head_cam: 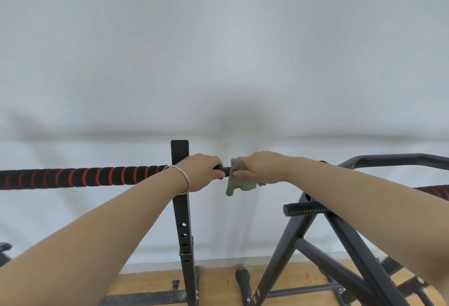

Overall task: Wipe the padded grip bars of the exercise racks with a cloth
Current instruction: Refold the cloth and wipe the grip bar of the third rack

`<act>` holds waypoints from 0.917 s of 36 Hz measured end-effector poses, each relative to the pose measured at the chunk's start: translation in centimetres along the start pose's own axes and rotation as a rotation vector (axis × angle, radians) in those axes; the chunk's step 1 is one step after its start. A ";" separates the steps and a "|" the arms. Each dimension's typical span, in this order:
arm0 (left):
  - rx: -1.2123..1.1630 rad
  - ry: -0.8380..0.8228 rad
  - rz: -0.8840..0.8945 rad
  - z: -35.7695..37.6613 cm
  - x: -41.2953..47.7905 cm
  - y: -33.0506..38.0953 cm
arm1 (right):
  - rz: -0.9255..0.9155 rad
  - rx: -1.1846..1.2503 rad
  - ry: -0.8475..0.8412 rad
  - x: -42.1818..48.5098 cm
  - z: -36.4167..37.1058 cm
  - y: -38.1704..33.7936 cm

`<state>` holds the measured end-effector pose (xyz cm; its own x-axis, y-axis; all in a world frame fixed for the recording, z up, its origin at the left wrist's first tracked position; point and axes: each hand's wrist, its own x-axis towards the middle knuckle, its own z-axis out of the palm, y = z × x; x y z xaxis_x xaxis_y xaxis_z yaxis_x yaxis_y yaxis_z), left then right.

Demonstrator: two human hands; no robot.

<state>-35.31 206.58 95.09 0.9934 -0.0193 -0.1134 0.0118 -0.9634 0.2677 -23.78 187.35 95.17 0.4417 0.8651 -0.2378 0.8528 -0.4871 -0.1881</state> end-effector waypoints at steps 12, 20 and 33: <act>-0.209 0.132 0.050 -0.4 -1.1 -1.3 | 0.028 0.028 0.171 1.2 1.8 -0.2; -0.319 0.178 0.070 -0.3 -1.2 -1.4 | 0.081 0.077 0.207 1.2 1.0 -0.6; -0.270 0.207 0.077 -0.3 -1.3 -1.7 | 0.103 -0.052 0.099 0.9 1.7 -1.3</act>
<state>-36.56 208.32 95.07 0.9944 -0.0084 0.1057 -0.0619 -0.8554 0.5143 -24.96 188.54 93.60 0.5503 0.8199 -0.1580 0.8139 -0.5690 -0.1174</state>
